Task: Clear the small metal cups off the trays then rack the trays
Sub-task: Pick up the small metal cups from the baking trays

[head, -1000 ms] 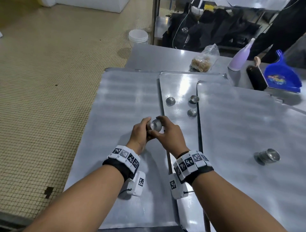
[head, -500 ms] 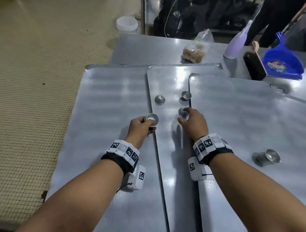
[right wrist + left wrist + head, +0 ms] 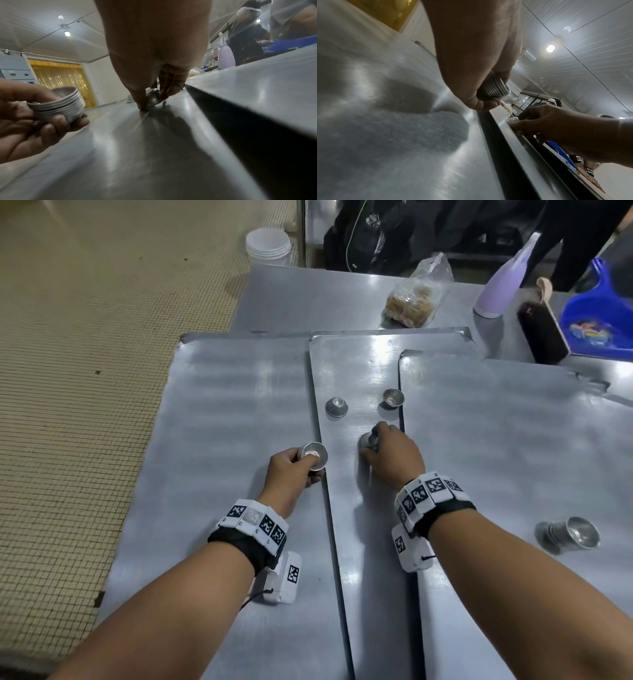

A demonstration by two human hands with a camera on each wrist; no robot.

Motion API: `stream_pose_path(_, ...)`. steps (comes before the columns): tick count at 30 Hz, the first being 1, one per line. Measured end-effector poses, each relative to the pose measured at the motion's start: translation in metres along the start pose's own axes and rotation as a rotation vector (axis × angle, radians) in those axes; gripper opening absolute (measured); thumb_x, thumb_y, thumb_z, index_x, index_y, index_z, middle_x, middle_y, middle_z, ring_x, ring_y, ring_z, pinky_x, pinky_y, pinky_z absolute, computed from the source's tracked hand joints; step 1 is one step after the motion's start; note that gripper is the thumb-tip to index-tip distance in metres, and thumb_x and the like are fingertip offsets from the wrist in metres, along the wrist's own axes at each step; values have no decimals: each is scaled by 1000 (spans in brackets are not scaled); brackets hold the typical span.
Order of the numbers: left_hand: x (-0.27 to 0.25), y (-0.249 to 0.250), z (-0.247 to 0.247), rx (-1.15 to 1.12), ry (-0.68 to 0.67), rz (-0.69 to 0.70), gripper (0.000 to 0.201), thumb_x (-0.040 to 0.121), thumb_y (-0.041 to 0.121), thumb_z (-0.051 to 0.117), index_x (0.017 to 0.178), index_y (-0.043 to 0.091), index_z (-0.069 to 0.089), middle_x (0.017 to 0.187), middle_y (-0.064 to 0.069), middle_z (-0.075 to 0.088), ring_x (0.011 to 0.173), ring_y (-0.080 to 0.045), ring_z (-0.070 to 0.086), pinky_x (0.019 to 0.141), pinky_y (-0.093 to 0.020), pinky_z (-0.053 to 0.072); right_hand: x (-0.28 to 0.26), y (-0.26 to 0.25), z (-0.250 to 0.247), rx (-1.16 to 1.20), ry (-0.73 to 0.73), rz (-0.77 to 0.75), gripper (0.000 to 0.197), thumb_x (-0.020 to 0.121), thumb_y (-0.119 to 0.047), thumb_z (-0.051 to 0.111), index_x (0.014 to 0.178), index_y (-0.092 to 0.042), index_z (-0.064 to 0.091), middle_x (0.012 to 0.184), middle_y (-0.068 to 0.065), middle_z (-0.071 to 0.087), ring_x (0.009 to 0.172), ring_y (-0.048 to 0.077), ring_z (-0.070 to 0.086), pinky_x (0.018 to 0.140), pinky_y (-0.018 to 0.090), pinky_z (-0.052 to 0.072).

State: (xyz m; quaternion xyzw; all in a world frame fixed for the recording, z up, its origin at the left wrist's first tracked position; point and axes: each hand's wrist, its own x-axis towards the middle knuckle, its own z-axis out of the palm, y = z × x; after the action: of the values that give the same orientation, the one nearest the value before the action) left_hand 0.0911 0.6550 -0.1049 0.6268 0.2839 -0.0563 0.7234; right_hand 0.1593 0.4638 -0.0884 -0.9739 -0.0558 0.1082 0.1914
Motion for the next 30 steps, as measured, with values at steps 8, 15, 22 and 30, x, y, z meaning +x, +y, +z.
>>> stream_pose_path(8, -19, 2, -7, 2, -5, 16, 10, 88, 3, 65, 87, 8, 73, 67, -4, 71, 65, -20, 68, 75, -38, 54, -42, -18, 17, 214, 86, -12, 46, 87, -24, 67, 130, -15, 55, 126, 10, 52, 107, 30, 58, 86, 34, 44)
stream_pose_path(15, -33, -6, -16, 21, -25, 2, 8, 89, 6, 64, 88, 7, 72, 67, 0, 70, 67, -22, 70, 76, -39, 52, -66, -18, 18, 288, 89, 15, 45, 84, -26, 70, 126, -18, 56, 117, 6, 58, 103, 24, 60, 90, 32, 45)
stream_pose_path(22, -37, -7, -20, 74, -13, 8, 9, 88, 7, 63, 86, 4, 70, 68, -5, 69, 67, -24, 70, 72, -39, 50, -76, -17, 18, 191, 23, 51, 59, 87, -32, 68, 141, -15, 53, 134, 9, 55, 120, 28, 56, 101, 34, 42)
stream_pose_path(30, -34, 1, -25, 110, -4, 24, 10, 90, 7, 61, 88, 7, 71, 73, -8, 68, 57, -15, 68, 67, -35, 47, -80, -8, 21, 157, -30, 47, 42, 77, -37, 76, 113, -18, 67, 112, 1, 50, 107, 21, 57, 81, 22, 37)
